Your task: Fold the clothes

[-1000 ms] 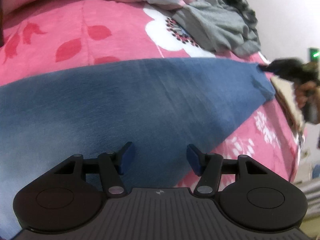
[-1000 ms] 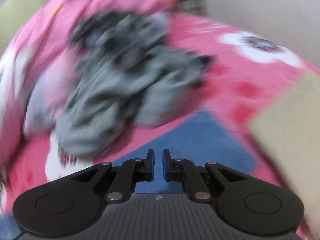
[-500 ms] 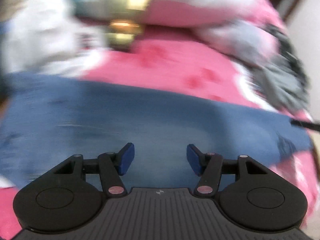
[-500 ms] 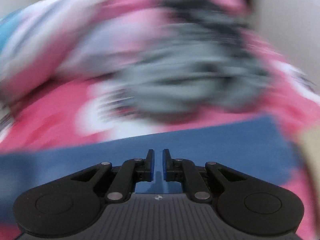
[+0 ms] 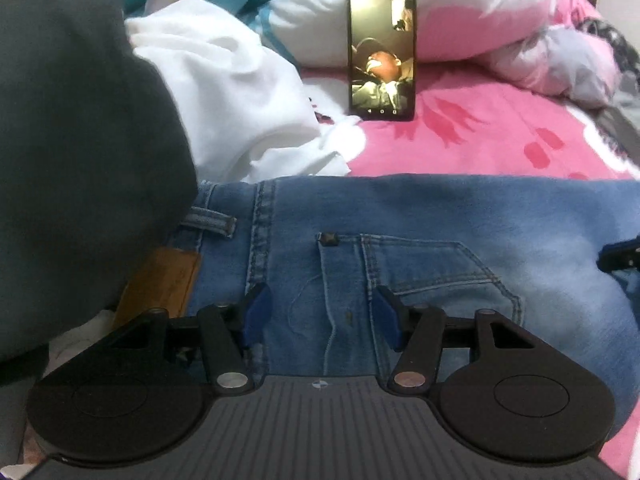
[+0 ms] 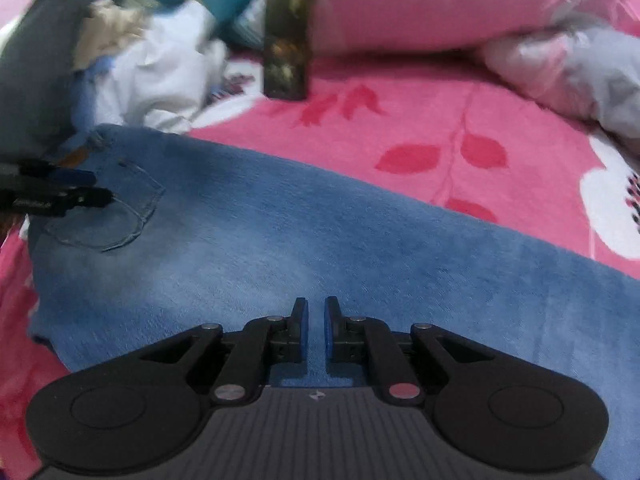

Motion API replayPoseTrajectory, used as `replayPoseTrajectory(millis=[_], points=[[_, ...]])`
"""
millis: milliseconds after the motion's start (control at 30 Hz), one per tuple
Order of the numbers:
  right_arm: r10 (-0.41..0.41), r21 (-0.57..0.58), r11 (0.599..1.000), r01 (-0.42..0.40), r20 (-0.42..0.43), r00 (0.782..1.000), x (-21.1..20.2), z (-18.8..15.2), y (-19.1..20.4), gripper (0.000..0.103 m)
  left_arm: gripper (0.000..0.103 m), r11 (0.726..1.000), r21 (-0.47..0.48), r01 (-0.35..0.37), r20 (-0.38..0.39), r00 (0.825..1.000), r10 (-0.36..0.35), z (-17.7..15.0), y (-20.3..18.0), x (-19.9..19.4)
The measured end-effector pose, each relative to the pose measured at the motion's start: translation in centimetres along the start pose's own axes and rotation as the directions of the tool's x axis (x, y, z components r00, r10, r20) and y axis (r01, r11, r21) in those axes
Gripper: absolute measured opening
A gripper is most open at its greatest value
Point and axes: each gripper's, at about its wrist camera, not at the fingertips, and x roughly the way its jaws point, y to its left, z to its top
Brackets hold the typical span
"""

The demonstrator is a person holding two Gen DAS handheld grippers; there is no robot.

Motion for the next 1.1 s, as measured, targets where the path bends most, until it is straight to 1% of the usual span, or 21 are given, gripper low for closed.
replayPoseTrajectory(millis=[33, 67, 133, 167, 200, 233, 300, 333, 433, 500, 533, 633, 700, 767, 833, 867, 900, 933, 967, 1067, 1100], points=[[-0.028, 0.026, 0.999, 0.029, -0.040, 0.999, -0.4, 0.6, 0.3, 0.009, 0.057, 1.000, -0.002, 0.009, 0.002, 1.000, -0.009, -0.2, 0.1, -0.1], [-0.037, 0.035, 0.999, 0.039, -0.047, 0.998, -0.9, 0.9, 0.8, 0.009, 0.057, 1.000, -0.002, 0.019, 0.003, 1.000, -0.019, -0.3, 0.3, -0.2], [-0.019, 0.012, 1.000, 0.019, -0.008, 1.000, -2.8, 1.4, 2.5, 0.009, 0.057, 0.999, 0.007, 0.039, 0.007, 0.999, -0.039, -0.6, 0.6, -0.4], [-0.001, -0.023, 1.000, 0.001, 0.013, 1.000, -3.5, 1.6, 3.7, 0.009, 0.057, 0.999, 0.009, 0.050, 0.007, 0.999, -0.050, -0.5, 0.9, -0.3], [0.026, -0.083, 0.996, -0.023, 0.033, 0.999, -3.9, 1.6, 5.3, 0.009, 0.057, 0.998, 0.011, 0.061, 0.008, 0.998, -0.061, -0.6, 1.1, -0.3], [0.043, -0.140, 0.989, -0.038, 0.033, 0.999, -3.8, 1.4, 6.7, 0.009, 0.057, 0.997, 0.013, 0.073, 0.009, 0.997, -0.073, -0.6, 1.3, -0.4], [0.049, -0.244, 0.969, -0.049, -0.008, 0.999, -2.4, 0.6, 9.0, 0.009, 0.057, 0.995, 0.009, 0.095, 0.010, 0.995, -0.095, -0.6, 1.6, -0.5], [0.039, -0.271, 0.961, -0.045, -0.030, 0.999, -1.7, 0.2, 9.6, 0.009, 0.057, 0.994, 0.005, 0.105, 0.010, 0.994, -0.105, -0.5, 1.7, -0.5], [-0.029, -0.277, 0.961, 0.001, -0.098, 0.995, 0.7, -1.0, 9.6, 0.008, 0.057, 0.992, -0.012, 0.123, 0.005, 0.992, -0.123, -0.2, 2.0, -0.6], [-0.056, -0.260, 0.966, 0.017, -0.143, 0.988, 0.7, 0.1, 9.8, 0.009, 0.058, 0.990, -0.031, 0.134, 0.007, 0.991, -0.134, 0.0, 2.2, -1.0], [-0.052, -0.238, 0.971, 0.018, -0.138, 0.989, 0.2, 1.1, 9.8, 0.009, 0.058, 0.990, -0.038, 0.138, 0.013, 0.990, -0.137, 0.0, 2.3, -1.3], [-0.009, -0.195, 0.981, 0.001, -0.040, 0.999, -1.3, 4.2, 9.9, 0.009, 0.058, 0.990, -0.037, 0.136, 0.032, 0.990, -0.135, -0.1, 2.4, -2.0], [0.034, -0.245, 0.969, -0.027, 0.025, 0.999, -0.6, 6.4, 10.9, 0.010, 0.058, 0.991, -0.035, 0.132, 0.043, 0.991, -0.130, -0.1, 2.6, -2.2], [0.098, -0.345, 0.935, -0.078, 0.039, 0.994, 1.7, 8.6, 12.4, 0.012, 0.058, 0.992, -0.040, 0.122, 0.051, 0.992, -0.120, 0.0, 2.8, -2.2], [0.163, -0.442, 0.888, -0.125, 0.047, 0.986, 3.9, 10.7, 14.0, 0.013, 0.058, 0.993, -0.050, 0.112, 0.056, 0.992, -0.109, 0.1, 3.1, -2.2], [0.195, -0.489, 0.860, -0.147, 0.048, 0.980, 5.1, 11.8, 14.8, 0.016, 0.058, 0.993, -0.055, 0.107, 0.057, 0.993, -0.103, 0.1, 3.2, -2.1], [0.221, -0.528, 0.833, -0.167, 0.042, 0.974, 6.2, 12.8, 15.6, 0.023, 0.058, 0.993, -0.057, 0.102, 0.057, 0.994, -0.099, 0.0, 3.3, -2.1], [0.238, -0.554, 0.812, -0.183, 0.028, 0.971, 7.3, 13.7, 16.2, 0.028, 0.058, 0.994, -0.059, 0.096, 0.056, 0.994, -0.093, -0.1, 3.4, -2.0], [0.252, -0.574, 0.794, -0.199, 0.013, 0.968, 8.1, 14.4, 16.7, 0.037, 0.058, 0.995, -0.056, 0.088, 0.053, 0.995, -0.085, -0.3, 3.4, -2.0], [0.305, -0.624, 0.728, -0.284, -0.076, 0.949, 10.3, 16.0, 17.9, 0.039, 0.058, 0.995, -0.052, 0.083, 0.051, 0.995, -0.080, -0.7, 3.7, -1.8], [0.295, -0.637, 0.713, -0.295, -0.110, 0.949, 10.9, 16.2, 18.3, 0.038, 0.058, 0.995, -0.052, 0.083, 0.054, 0.995, -0.080, -0.8, 3.8, -1.8]])
